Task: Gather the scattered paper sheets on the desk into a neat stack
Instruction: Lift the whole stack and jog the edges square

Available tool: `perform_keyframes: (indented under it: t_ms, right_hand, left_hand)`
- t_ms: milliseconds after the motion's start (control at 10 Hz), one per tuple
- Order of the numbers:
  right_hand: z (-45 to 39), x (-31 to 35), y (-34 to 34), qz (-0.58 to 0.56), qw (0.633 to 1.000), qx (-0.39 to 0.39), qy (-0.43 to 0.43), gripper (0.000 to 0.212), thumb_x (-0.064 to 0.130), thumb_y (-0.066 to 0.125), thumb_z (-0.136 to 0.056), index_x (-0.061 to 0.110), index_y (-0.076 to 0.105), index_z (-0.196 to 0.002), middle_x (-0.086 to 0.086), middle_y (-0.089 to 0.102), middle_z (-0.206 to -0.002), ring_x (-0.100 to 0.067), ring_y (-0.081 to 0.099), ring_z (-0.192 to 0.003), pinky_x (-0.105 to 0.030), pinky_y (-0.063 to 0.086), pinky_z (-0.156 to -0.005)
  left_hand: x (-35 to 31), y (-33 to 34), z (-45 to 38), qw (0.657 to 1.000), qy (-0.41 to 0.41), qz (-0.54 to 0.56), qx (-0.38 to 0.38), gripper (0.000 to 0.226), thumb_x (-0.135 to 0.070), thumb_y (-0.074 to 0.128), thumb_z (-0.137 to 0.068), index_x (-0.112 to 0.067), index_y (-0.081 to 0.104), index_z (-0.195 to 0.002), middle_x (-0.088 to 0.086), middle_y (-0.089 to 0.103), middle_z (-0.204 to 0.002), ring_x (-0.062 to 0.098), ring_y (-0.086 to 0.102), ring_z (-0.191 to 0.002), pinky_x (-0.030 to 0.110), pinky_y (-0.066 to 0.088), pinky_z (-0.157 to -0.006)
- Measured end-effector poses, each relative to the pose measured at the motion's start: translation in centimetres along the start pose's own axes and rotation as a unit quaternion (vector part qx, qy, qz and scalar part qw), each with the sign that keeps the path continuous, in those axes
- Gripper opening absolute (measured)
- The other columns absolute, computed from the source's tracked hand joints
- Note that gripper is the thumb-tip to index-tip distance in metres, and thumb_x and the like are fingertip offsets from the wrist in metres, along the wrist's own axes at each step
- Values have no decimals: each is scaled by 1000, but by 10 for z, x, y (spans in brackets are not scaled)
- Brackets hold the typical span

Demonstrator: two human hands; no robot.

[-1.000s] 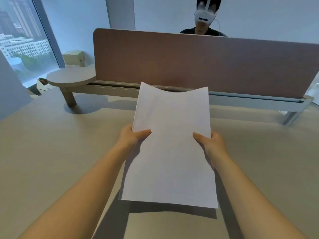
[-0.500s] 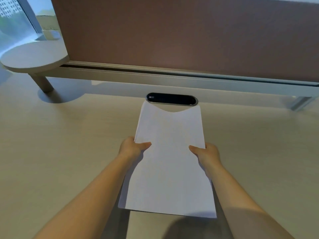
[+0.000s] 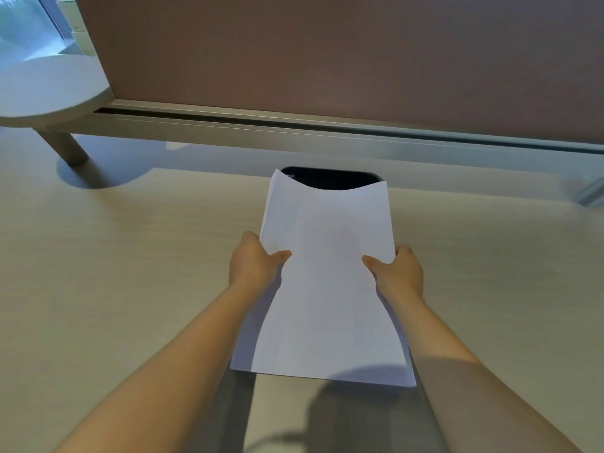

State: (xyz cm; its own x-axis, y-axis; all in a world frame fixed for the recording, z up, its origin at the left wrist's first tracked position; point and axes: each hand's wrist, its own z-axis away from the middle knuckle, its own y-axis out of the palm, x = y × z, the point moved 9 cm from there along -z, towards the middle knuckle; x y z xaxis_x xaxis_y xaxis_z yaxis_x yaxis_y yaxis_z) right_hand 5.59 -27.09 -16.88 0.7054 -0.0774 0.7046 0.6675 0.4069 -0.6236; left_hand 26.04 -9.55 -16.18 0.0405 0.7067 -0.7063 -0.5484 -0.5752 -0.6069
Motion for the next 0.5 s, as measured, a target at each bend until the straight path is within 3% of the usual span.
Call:
perform_keyframes:
  t_ms: [100, 200, 300, 400, 500]
  right_hand:
    - [6, 7, -4, 87, 996, -21, -21, 60, 36, 63, -84, 5, 40, -129, -13, 52, -128, -32, 52, -114, -37, 45, -85]
    - [19, 30, -11, 250, 960, -68, -101, 67, 37, 59, -87, 8, 28, -139, -12, 37, -140, -30, 36, -128, -39, 34, -101]
    - [38, 57, -14, 190, 957, -81, -202, 65, 26, 59, -88, 13, 25, -142, -8, 30, -145, -26, 31, -132, -36, 29, -107]
    - [85, 79, -35, -59, 958, -4, -281, 38, 15, 60, -87, 22, 50, -123, 3, 51, -122, -7, 52, -106, -11, 42, -89]
    - [171, 44, -61, -81, 929, 34, -360, 14, 36, 60, -80, 46, 64, -89, 25, 66, -90, 12, 61, -85, -3, 44, -74]
  left_hand:
    - [-8, -5, 4, 993, 19, -107, -34, 52, -36, 66, -82, -2, 44, -114, 9, 56, -113, 31, 54, -102, 37, 44, -76]
    - [-32, -11, 14, 932, 103, -327, -119, 74, -45, 60, -84, -7, 27, -139, 13, 32, -145, 32, 35, -130, 40, 32, -101]
    - [-70, -10, 37, 878, 267, -359, -170, 77, -31, 68, -80, -4, 30, -142, 21, 31, -147, 37, 38, -132, 47, 35, -104]
    - [-91, -14, 89, 889, 416, -168, -96, 52, -28, 72, -70, 2, 63, -112, 18, 65, -114, 35, 65, -101, 34, 50, -86]
    - [-51, -26, 168, 925, 366, -9, 105, 32, -54, 51, -76, -30, 65, -92, -25, 67, -90, -8, 61, -89, 3, 40, -81]
